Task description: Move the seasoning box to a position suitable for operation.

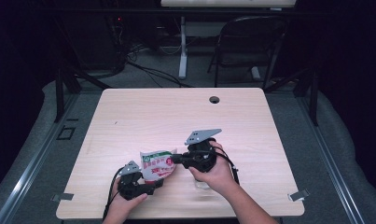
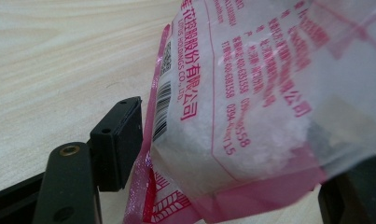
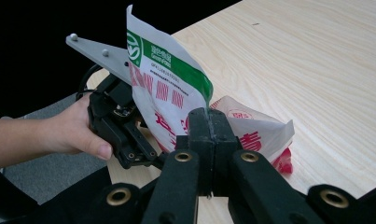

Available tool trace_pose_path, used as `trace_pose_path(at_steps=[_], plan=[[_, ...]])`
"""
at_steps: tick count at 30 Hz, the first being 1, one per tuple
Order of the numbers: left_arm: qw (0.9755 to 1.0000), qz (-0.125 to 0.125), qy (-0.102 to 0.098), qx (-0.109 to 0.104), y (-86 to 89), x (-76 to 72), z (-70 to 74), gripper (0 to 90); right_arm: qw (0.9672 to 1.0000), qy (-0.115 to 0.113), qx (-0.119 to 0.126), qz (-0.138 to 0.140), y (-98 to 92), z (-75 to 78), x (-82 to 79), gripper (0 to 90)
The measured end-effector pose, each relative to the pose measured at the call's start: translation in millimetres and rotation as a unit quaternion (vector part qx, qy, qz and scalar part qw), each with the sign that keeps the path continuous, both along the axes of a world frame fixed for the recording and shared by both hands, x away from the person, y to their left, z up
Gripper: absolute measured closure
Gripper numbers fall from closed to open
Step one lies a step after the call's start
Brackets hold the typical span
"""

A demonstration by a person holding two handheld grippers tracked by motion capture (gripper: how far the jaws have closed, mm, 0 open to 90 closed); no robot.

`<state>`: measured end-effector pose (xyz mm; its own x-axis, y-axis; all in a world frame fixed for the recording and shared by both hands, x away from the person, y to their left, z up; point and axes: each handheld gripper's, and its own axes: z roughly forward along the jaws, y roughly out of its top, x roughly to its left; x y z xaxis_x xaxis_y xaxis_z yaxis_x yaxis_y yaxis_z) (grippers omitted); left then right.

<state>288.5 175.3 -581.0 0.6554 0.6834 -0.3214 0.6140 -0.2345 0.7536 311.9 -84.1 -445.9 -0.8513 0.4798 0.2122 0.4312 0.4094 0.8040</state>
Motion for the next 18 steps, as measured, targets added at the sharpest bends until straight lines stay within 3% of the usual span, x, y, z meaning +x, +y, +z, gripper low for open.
trace_pose_path(at_steps=[11, 18], plan=[[0.9997, 0.005, 0.01, 0.023, -8.0, 3.2, -8.0, 31.2, 0.9999, 0.003, 0.011, -0.003, -6.7, -4.7, -4.8, 90.0], [0.999, 0.008, -0.007, 0.043, -11.7, 2.6, -8.3, 33.2, 0.9999, 0.004, 0.012, 0.0, -7.1, -5.1, -5.2, 90.0]])
